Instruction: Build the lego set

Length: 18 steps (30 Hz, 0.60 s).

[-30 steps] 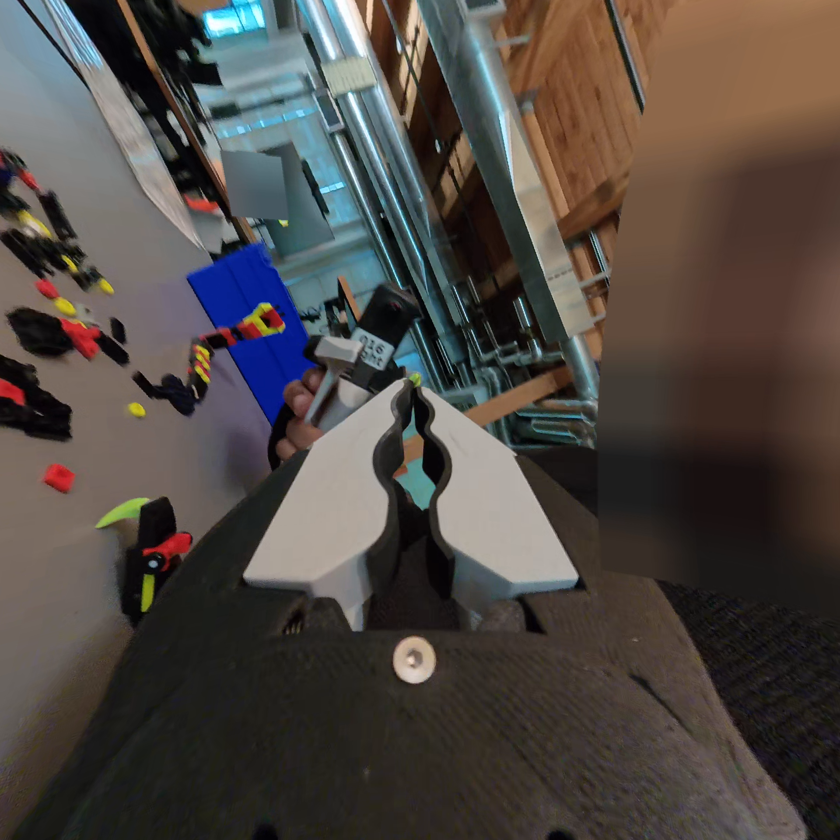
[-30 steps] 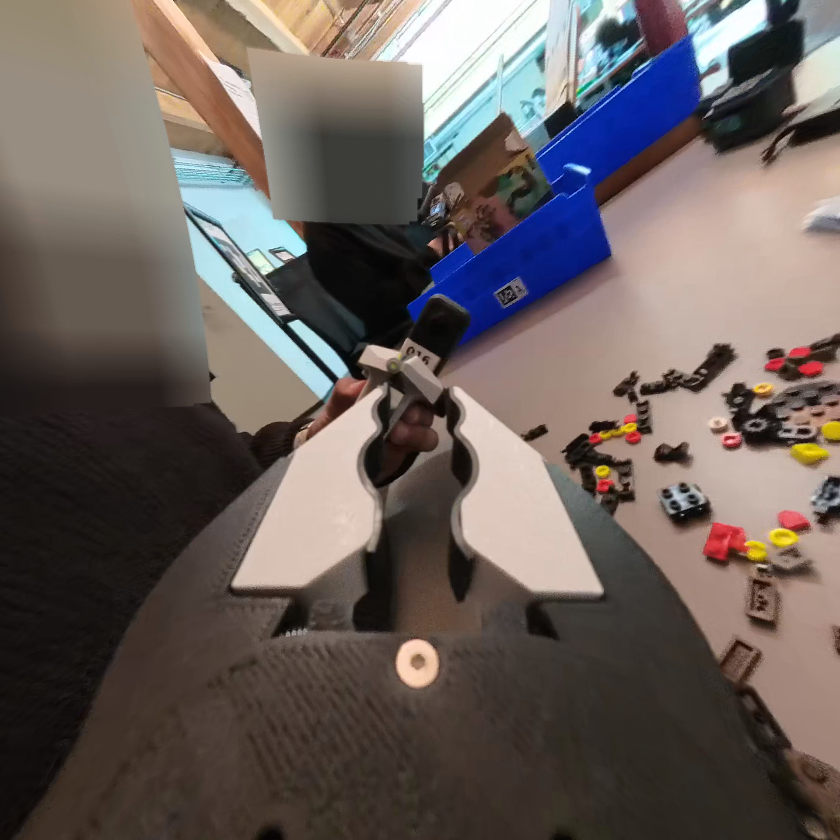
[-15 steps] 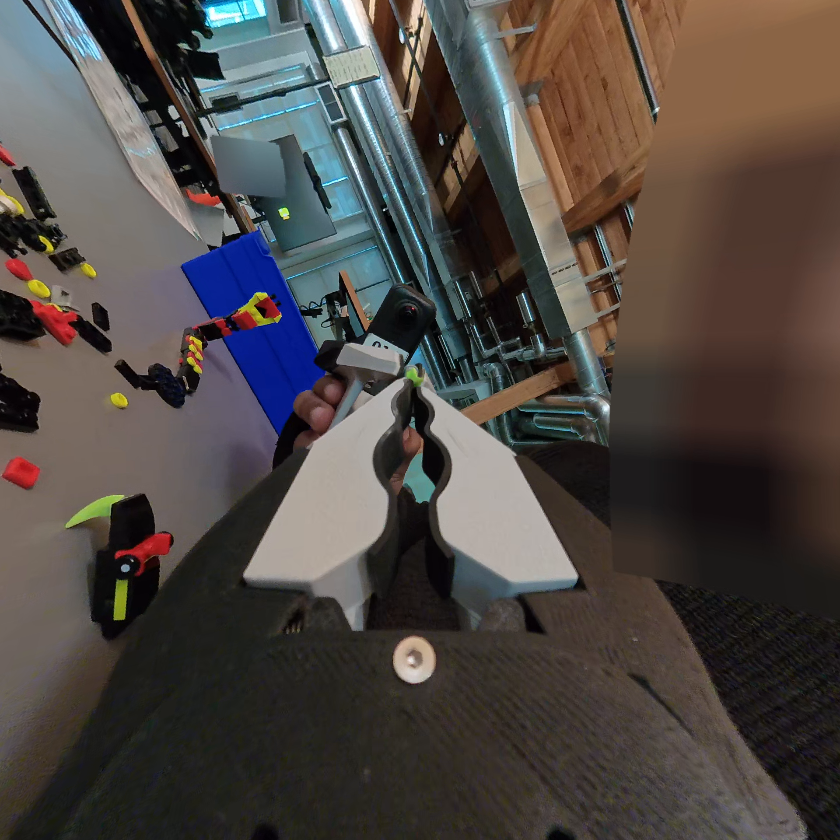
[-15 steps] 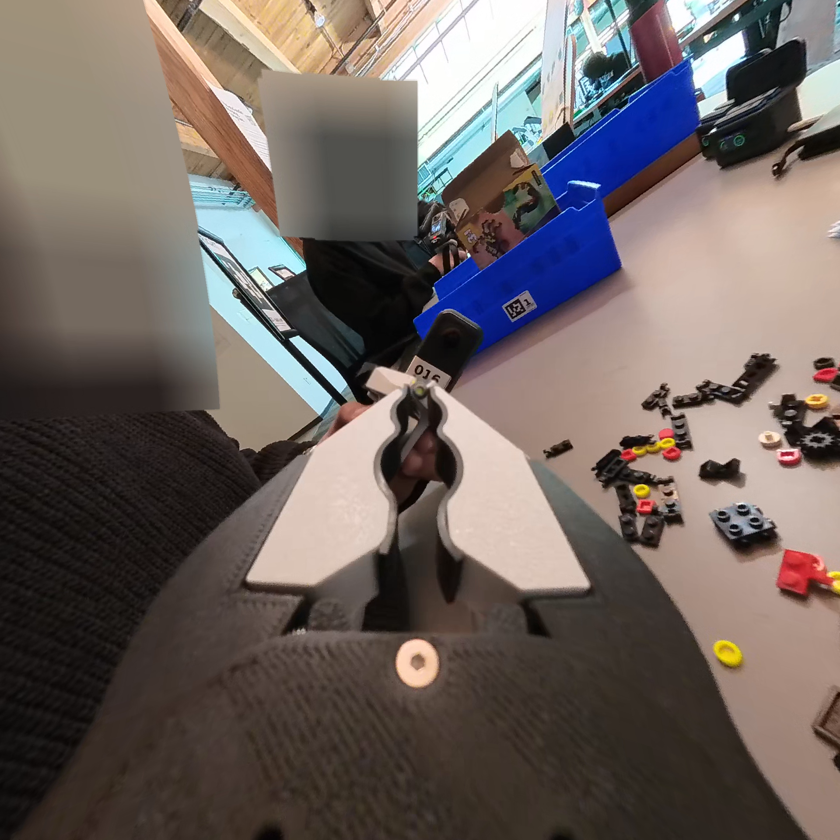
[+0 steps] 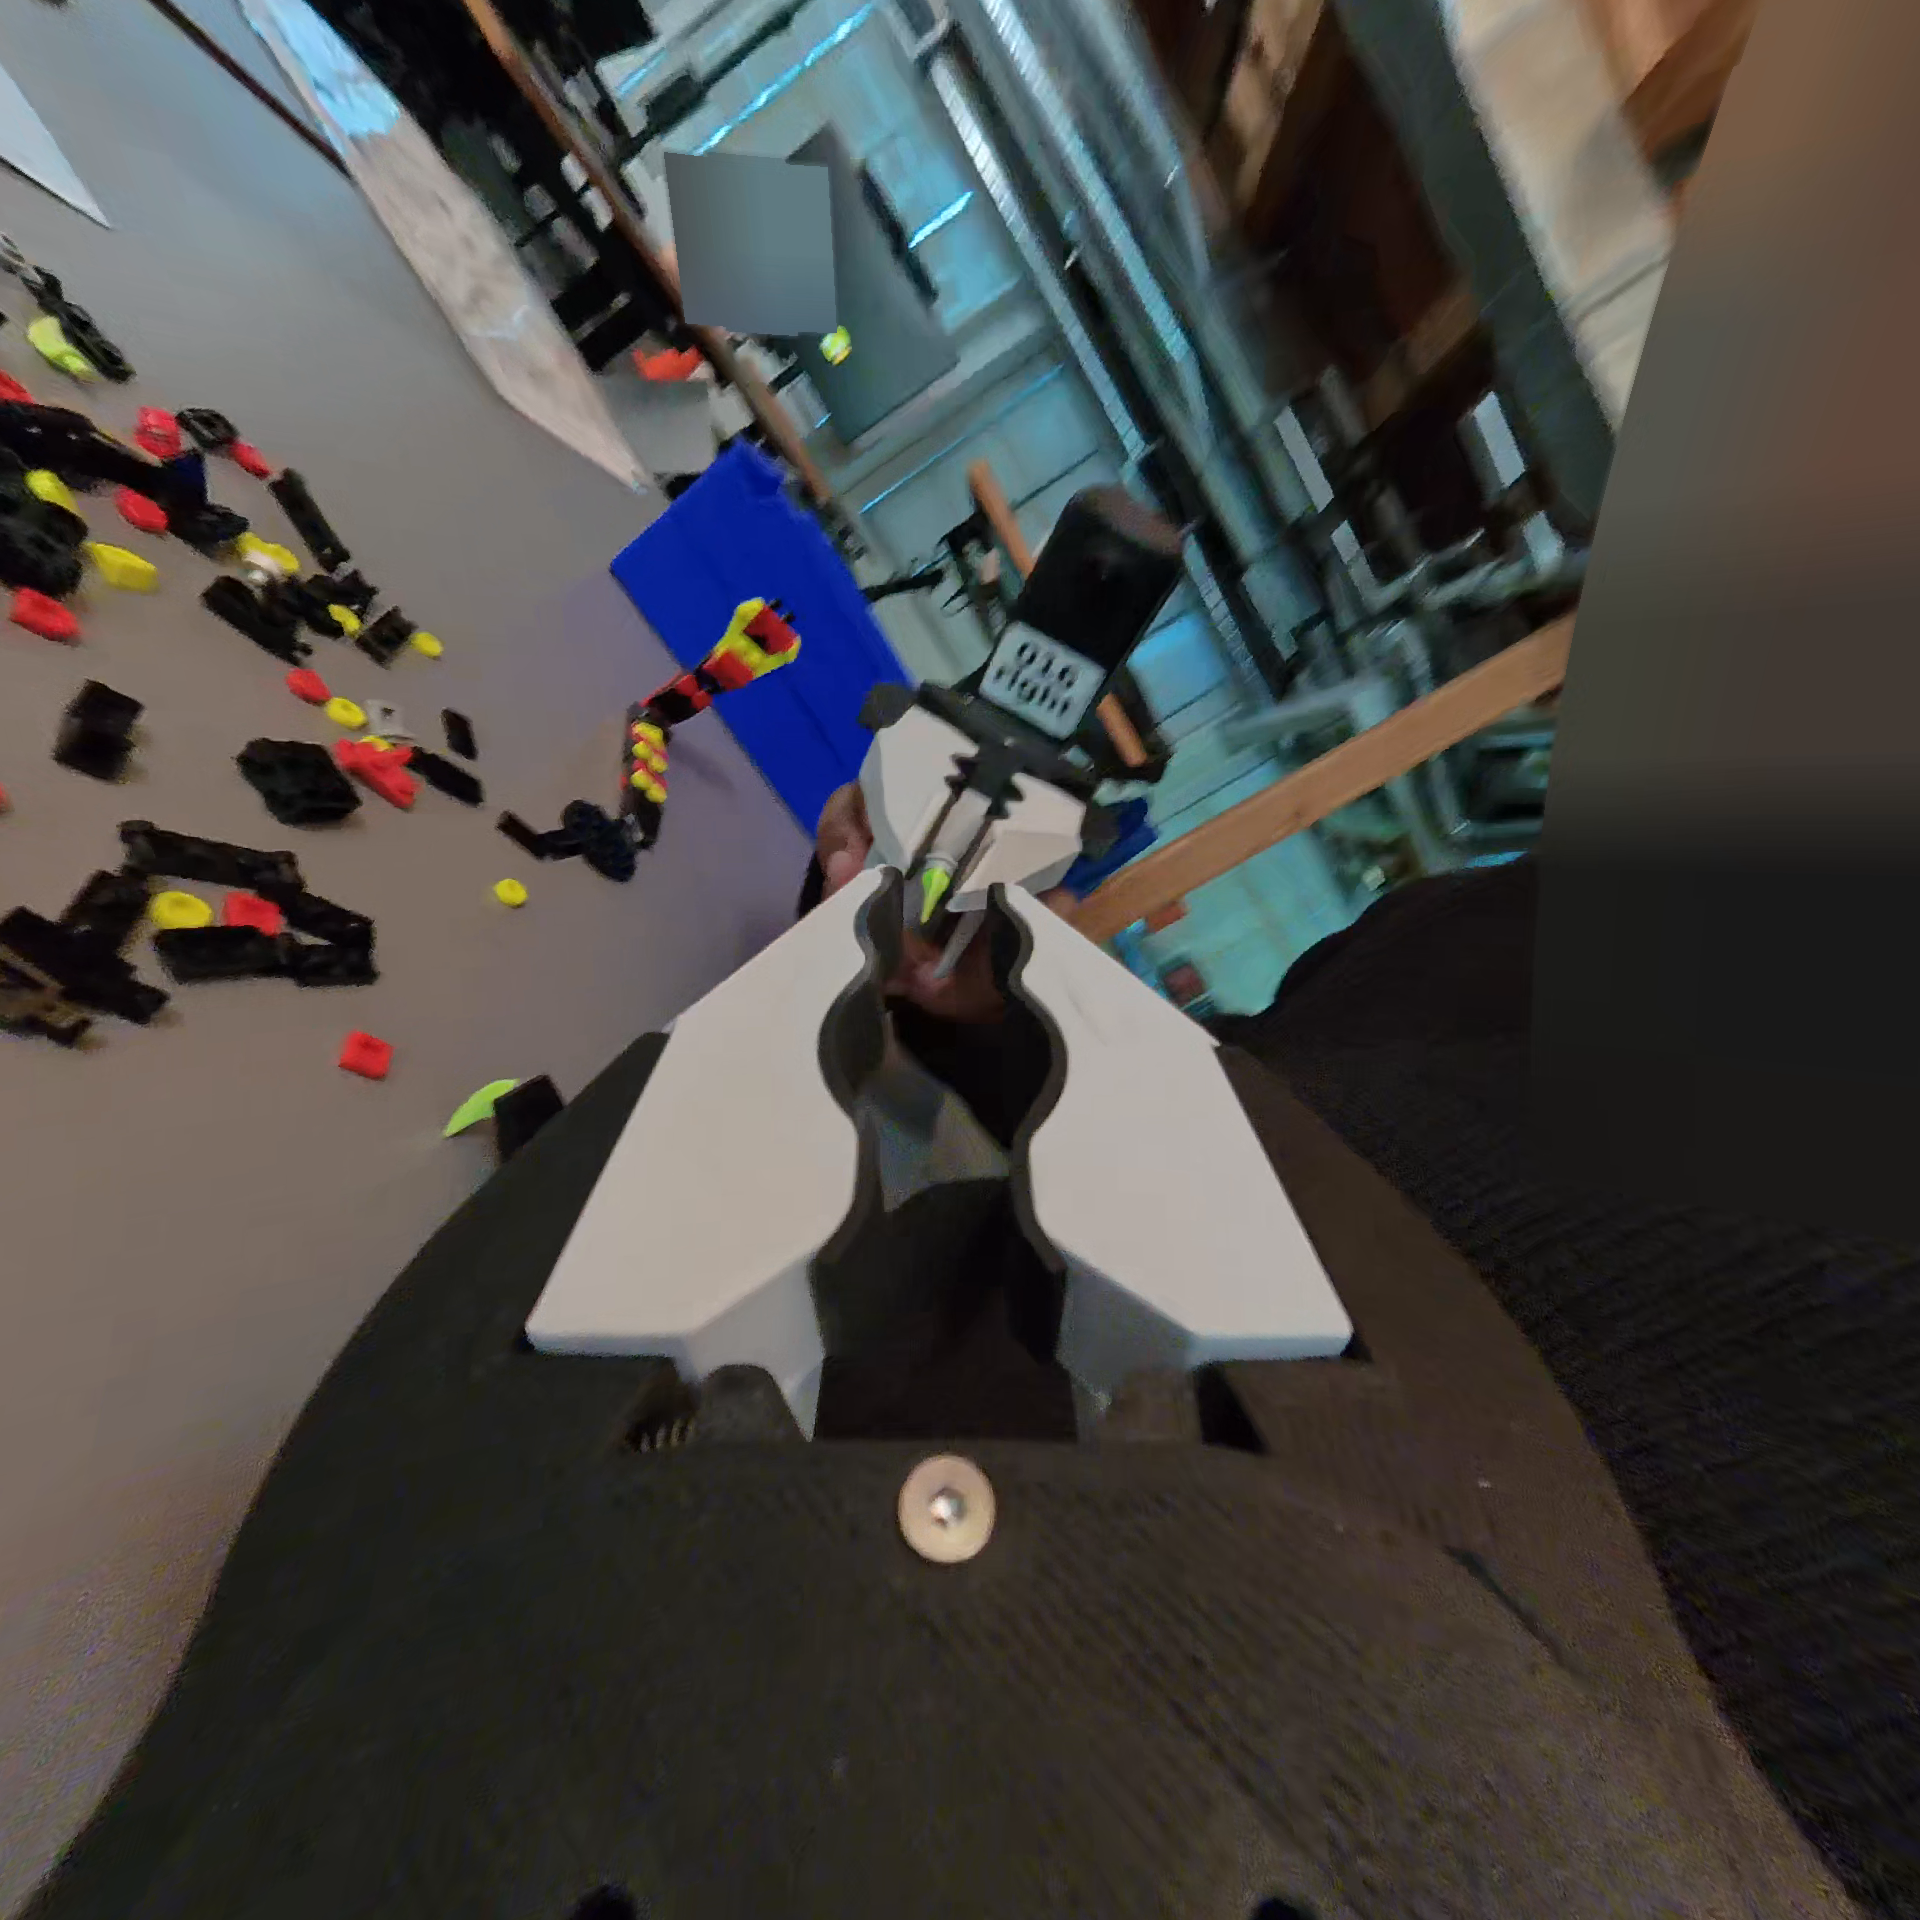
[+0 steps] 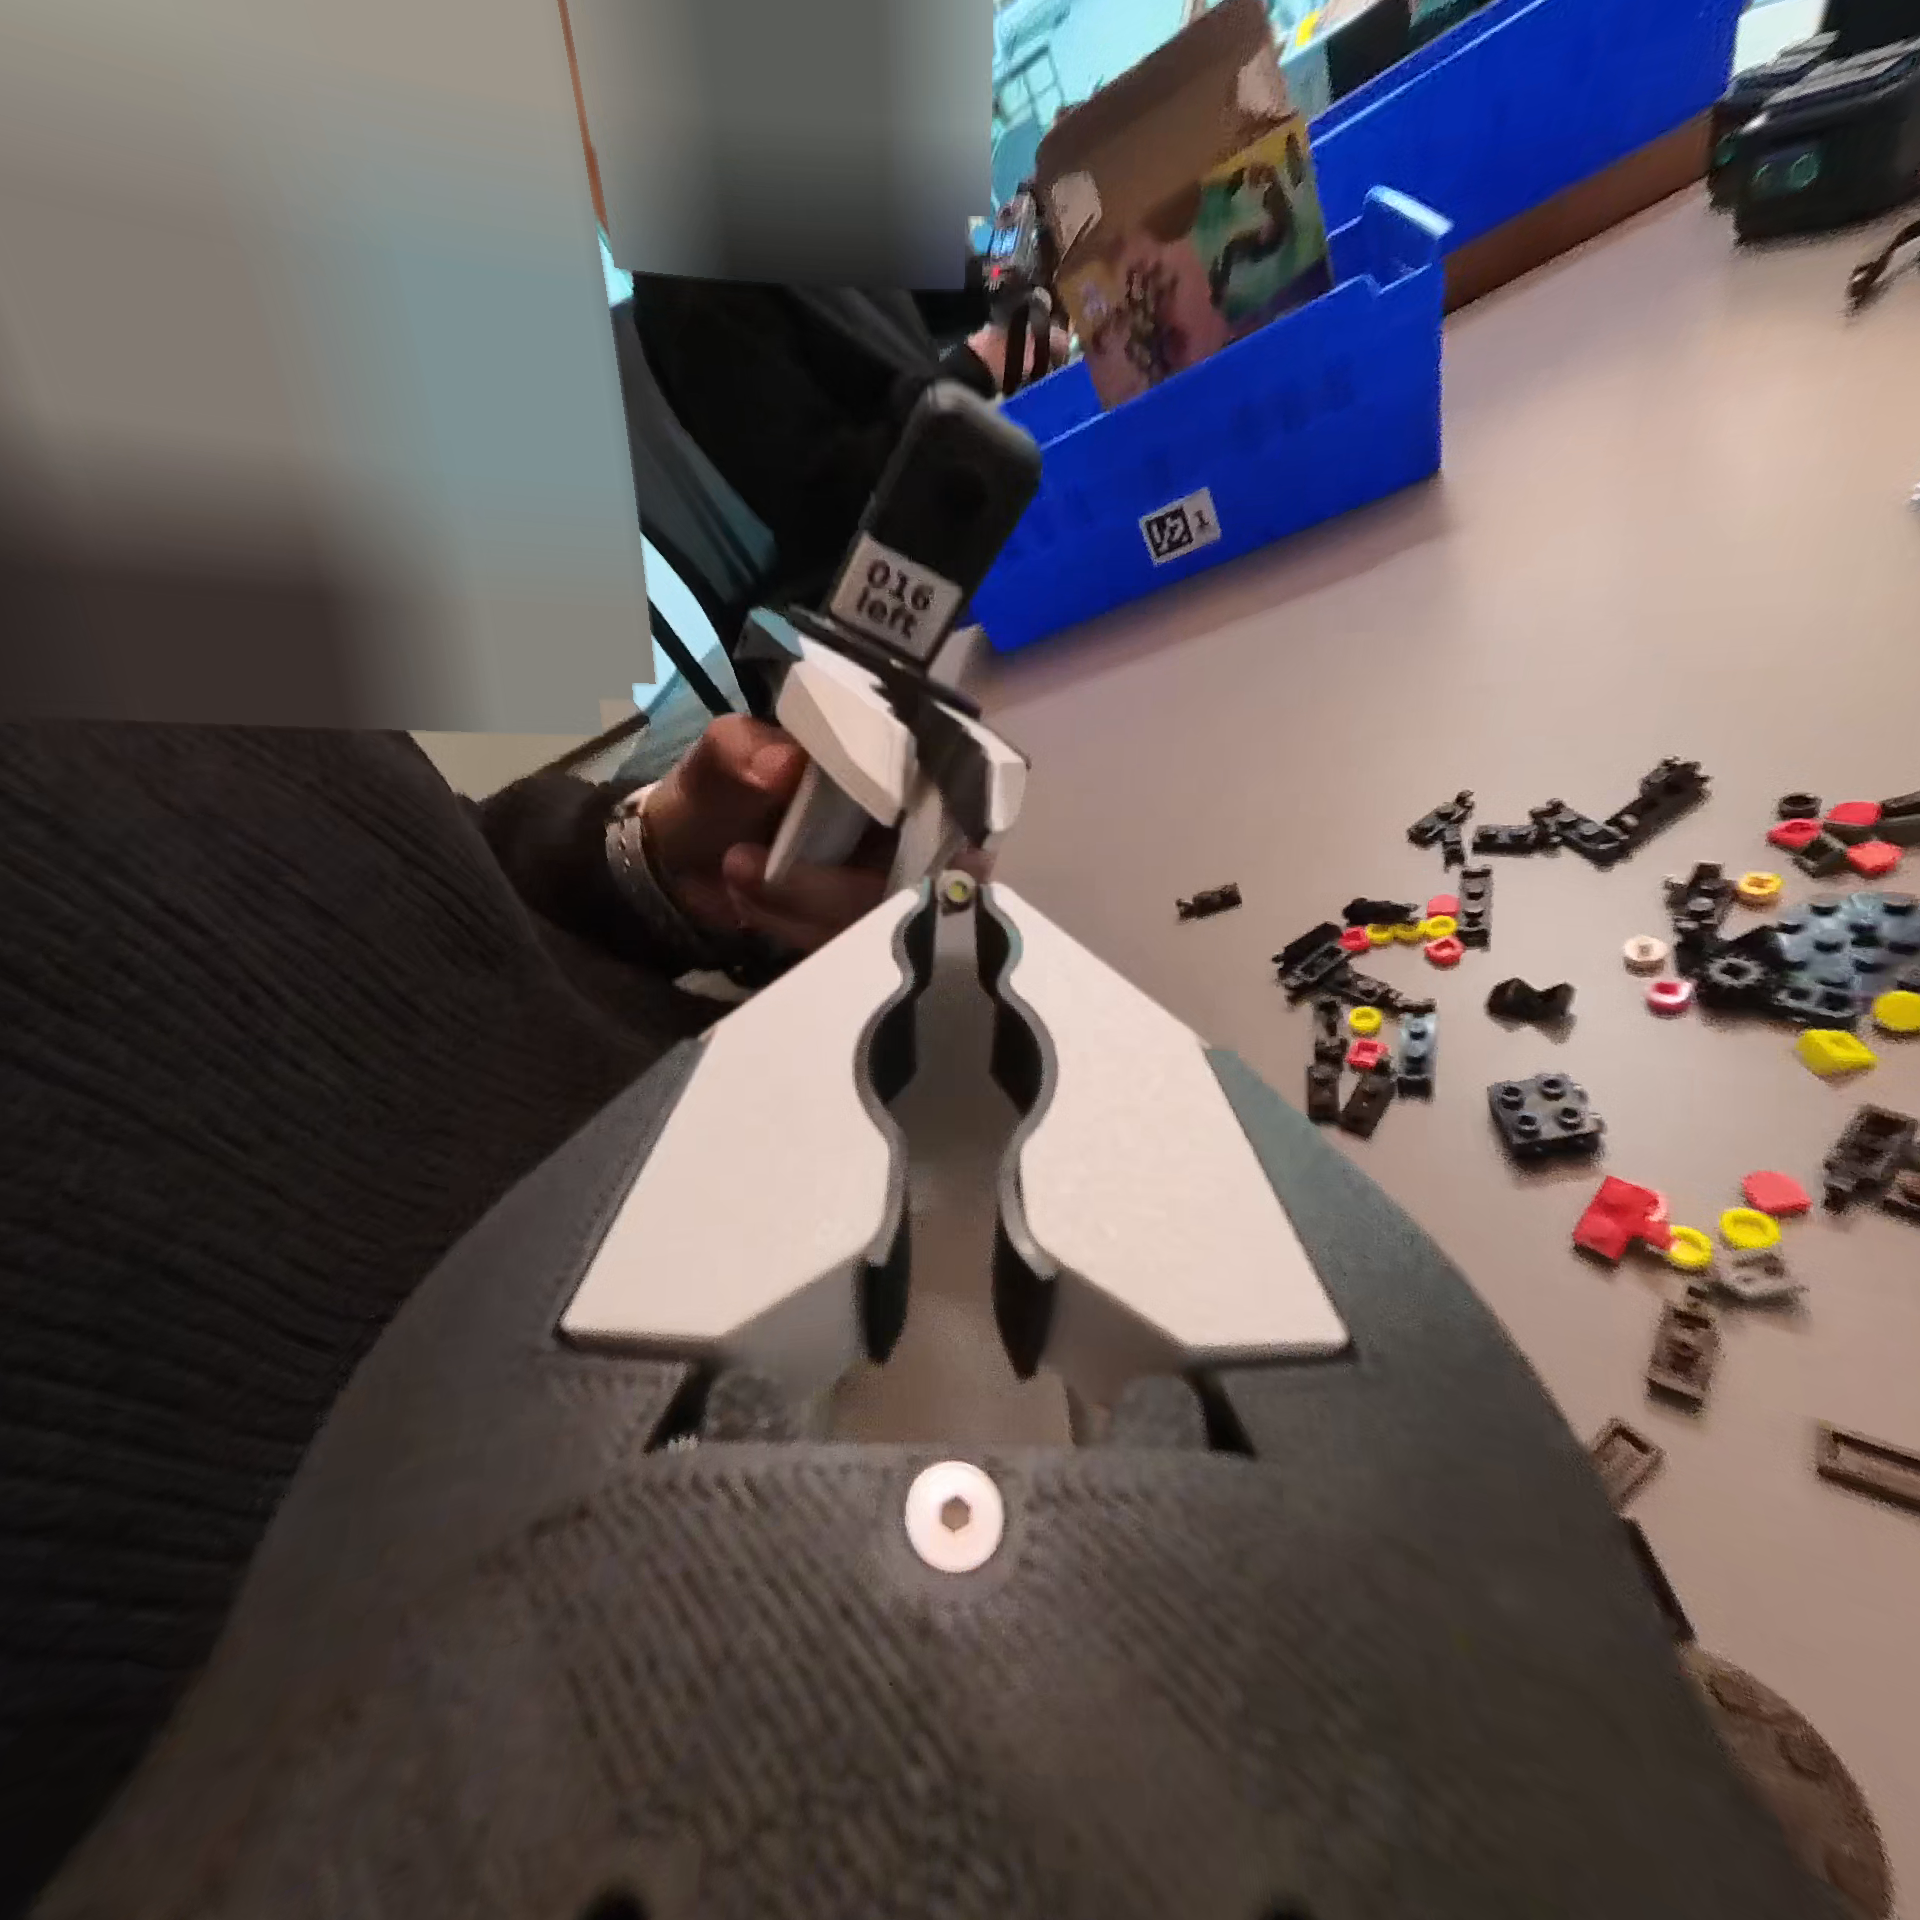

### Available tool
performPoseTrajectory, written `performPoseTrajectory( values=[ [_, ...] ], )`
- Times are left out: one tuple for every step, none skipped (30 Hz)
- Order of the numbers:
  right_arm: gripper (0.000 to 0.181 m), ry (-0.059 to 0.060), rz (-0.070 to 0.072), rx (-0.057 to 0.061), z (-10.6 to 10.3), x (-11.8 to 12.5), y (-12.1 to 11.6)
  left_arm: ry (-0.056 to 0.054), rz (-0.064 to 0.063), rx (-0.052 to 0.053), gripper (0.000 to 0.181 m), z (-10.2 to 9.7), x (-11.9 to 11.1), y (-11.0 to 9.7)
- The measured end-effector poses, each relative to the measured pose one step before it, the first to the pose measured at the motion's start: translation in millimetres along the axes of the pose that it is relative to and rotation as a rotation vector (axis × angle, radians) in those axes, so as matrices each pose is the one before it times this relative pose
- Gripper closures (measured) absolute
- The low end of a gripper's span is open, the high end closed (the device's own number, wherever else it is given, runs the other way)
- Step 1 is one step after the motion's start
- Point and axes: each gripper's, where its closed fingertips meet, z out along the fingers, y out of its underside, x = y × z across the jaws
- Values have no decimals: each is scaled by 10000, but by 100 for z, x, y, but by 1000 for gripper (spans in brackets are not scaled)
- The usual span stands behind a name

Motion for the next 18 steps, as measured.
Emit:
performPoseTrajectory(
  values=[
    [176, -44, -61, -132, 192, -161, 208, -355, 409, -404, 171, 149, -256, 514],
    [176, -78, 26, -45, 182, -176, 103, -334, 346, -409, 173, 181, -267, 559],
    [176, -65, 74, -13, 157, -108, 89, -216, 297, -305, 175, 177, -124, 454],
    [176, 22, 59, -17, 74, 52, 80, -45, 242, -144, 181, 151, 130, 240],
    [176, -10, 26, 19, -11, 18, -4, -79, 127, -64, 181, 128, 40, 106],
    [176, -38, 46, 25, -29, -12, -46, -26, 85, -44, 181, 113, 70, 64],
    [176, -46, 76, 58, 17, -27, -72, 39, 6, -32, 181, 95, 74, 63],
    [176, -30, 110, 97, 96, -17, -71, 92, -75, -15, 181, 77, 58, 70],
    [176, -13, 138, 126, 175, -9, -75, 125, -167, 53, 181, 61, 50, 5],
    [176, -57, 146, 153, 208, -104, -110, 165, -241, 103, 181, 60, 69, -34],
    [176, -115, 173, 198, 224, -188, -169, 203, -282, 131, 181, 75, 102, -60],
    [176, -136, 187, 149, 187, -185, -113, 225, -290, 137, 181, 65, 149, -78],
    [176, -52, 160, 145, 11, -25, -186, 155, -222, 217, 181, -27, 67, -235],
    [174, 46, 52, 113, -140, 111, -197, 184, -194, 239, 181, -79, 141, -314],
    [168, 98, -47, 150, -228, 153, -314, 197, -190, 237, 181, -140, 158, -375],
    [164, 121, -77, 221, -299, 186, -426, 147, -192, 268, 181, -186, 54, -397],
    [162, 98, -41, 236, -313, 176, -461, 154, -220, 240, 181, -214, 33, -353],
    [163, 38, -9, 167, -243, 94, -325, 182, -256, 198, 181, -179, 58, -285]
  ],
)
